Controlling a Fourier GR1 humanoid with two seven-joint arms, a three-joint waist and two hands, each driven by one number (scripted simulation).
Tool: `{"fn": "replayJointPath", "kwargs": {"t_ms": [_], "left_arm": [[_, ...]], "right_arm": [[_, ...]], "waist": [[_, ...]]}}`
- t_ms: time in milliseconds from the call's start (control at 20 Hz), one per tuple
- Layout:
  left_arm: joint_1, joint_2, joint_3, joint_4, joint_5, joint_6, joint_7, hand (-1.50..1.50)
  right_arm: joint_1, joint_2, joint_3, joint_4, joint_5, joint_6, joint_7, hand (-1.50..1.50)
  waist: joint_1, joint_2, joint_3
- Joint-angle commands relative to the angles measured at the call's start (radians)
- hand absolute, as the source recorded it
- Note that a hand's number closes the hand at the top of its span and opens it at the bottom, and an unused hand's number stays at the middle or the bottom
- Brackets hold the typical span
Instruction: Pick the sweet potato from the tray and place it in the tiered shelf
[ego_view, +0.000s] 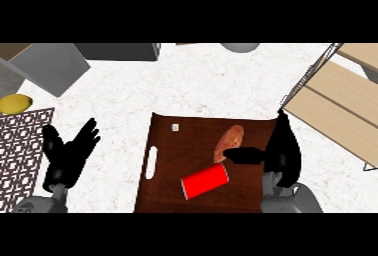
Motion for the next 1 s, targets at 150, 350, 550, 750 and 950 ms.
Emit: {"fn": "replayJointPath", "kwargs": {"t_ms": [150,350,550,750,950], "left_arm": [[0.016,-0.005,0.002,-0.019,-0.006,0.002,0.011,0.0],[-0.013,-0.012,0.038,0.058,0.006,-0.026,-0.035,0.0],[0.029,-0.021,0.013,0.009,-0.002,-0.028,-0.023,0.0],[-0.016,-0.042,0.011,0.059,-0.031,-0.01,-0.035,0.0],[0.007,-0.029,0.016,0.019,-0.016,-0.03,-0.02,0.0]], "right_arm": [[-0.059,0.004,-0.003,0.133,0.001,-0.054,0.241,-1.5],[-0.126,0.004,-0.046,0.177,-0.004,-0.007,0.241,-1.5],[-0.149,0.004,-0.028,0.244,-0.003,-0.049,0.241,-1.5],[-0.128,0.004,-0.01,0.257,-0.003,-0.061,0.24,-1.5],[-0.119,0.003,0.002,0.353,-0.006,-0.108,0.24,-1.5]], "waist": [[-0.003,-0.003,0.001],[-0.013,-0.001,-0.001],[0.001,-0.004,0.0],[-0.018,-0.003,0.0],[-0.003,-0.001,0.0]]}}
